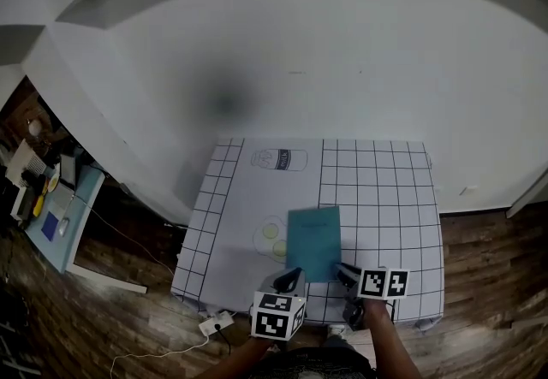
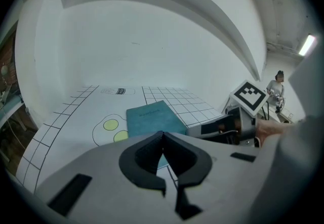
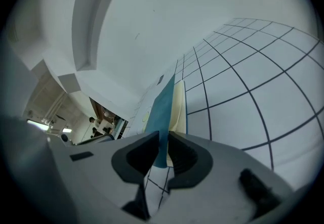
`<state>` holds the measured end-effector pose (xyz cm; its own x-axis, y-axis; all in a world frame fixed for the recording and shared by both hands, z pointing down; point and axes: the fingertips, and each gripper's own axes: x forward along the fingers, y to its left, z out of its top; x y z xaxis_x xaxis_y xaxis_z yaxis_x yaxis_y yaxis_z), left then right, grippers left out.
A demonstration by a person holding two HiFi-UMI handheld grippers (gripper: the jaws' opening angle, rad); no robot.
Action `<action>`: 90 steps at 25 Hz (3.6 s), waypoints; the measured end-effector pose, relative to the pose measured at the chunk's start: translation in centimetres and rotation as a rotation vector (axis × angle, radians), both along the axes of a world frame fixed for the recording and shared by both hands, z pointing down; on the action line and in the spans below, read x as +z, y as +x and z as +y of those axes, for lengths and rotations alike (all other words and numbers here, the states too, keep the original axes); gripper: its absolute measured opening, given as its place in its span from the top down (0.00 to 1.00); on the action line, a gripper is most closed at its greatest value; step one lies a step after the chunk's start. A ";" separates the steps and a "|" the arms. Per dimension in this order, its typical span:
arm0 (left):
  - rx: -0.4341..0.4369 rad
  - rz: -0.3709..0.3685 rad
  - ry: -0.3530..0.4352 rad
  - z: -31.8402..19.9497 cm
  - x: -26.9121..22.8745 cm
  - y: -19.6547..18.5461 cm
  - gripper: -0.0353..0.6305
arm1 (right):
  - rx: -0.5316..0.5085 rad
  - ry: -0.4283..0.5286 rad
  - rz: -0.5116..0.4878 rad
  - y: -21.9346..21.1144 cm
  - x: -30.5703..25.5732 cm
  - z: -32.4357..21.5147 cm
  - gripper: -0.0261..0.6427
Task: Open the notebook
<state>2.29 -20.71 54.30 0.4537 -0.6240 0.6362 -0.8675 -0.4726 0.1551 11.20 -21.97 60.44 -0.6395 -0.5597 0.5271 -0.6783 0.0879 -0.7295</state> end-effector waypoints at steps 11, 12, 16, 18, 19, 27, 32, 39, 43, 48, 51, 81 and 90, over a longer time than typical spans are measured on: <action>-0.014 0.012 0.004 0.5 -0.2 -0.7 0.93 | 0.018 -0.108 -0.039 0.1 1.7 0.5 0.78; -0.015 0.012 0.004 0.6 -0.1 -0.7 0.93 | 0.016 -0.108 -0.037 0.2 1.8 0.6 0.84; -0.021 0.016 0.002 0.7 -0.1 -1.0 0.93 | 0.032 -0.091 -0.074 0.0 1.6 0.7 0.90; -0.024 0.021 0.005 0.8 -0.1 -1.2 0.93 | 0.049 -0.077 -0.083 0.0 1.3 0.7 0.91; -0.025 0.024 0.007 0.8 -0.2 -1.3 0.93 | 0.055 -0.069 -0.086 0.0 1.0 0.7 0.91; -0.025 0.046 0.021 0.9 -0.7 -2.3 0.93 | 0.026 -0.006 -0.009 -0.1 -1.2 0.5 0.92; -0.031 0.067 0.030 1.0 -1.0 -3.0 0.93 | 0.011 0.039 0.037 -0.9 -3.2 0.4 0.92; -0.037 0.099 0.042 1.2 -1.4 -4.4 0.93 | 0.008 0.099 0.069 -2.6 -6.1 0.2 0.92; -0.037 0.113 0.045 1.3 -1.5 -5.3 0.93 | 0.006 0.130 0.076 -3.9 -7.5 0.1 0.92; -0.026 0.122 0.055 1.4 -1.8 -6.1 0.93 | 0.003 0.163 0.079 -5.6 -8.8 -0.1 0.92; -0.014 0.124 0.064 1.4 -2.1 -6.5 0.93 | 0.010 0.178 0.076 -6.4 -9.3 -0.2 0.92; 0.006 0.144 0.100 1.0 -2.7 -13.7 0.93 | -0.024 0.269 0.117 -16.5 -10.8 -1.1 0.92; -0.016 0.135 0.086 1.1 -2.0 -17.0 0.93 | -0.076 0.265 0.191 -20.3 -9.2 -1.3 0.92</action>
<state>-14.76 -19.62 52.34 0.5215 -0.6812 0.5139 -0.8488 -0.4758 0.2307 -9.11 -23.25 51.23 -0.5881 -0.6480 0.4841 -0.7849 0.3127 -0.5350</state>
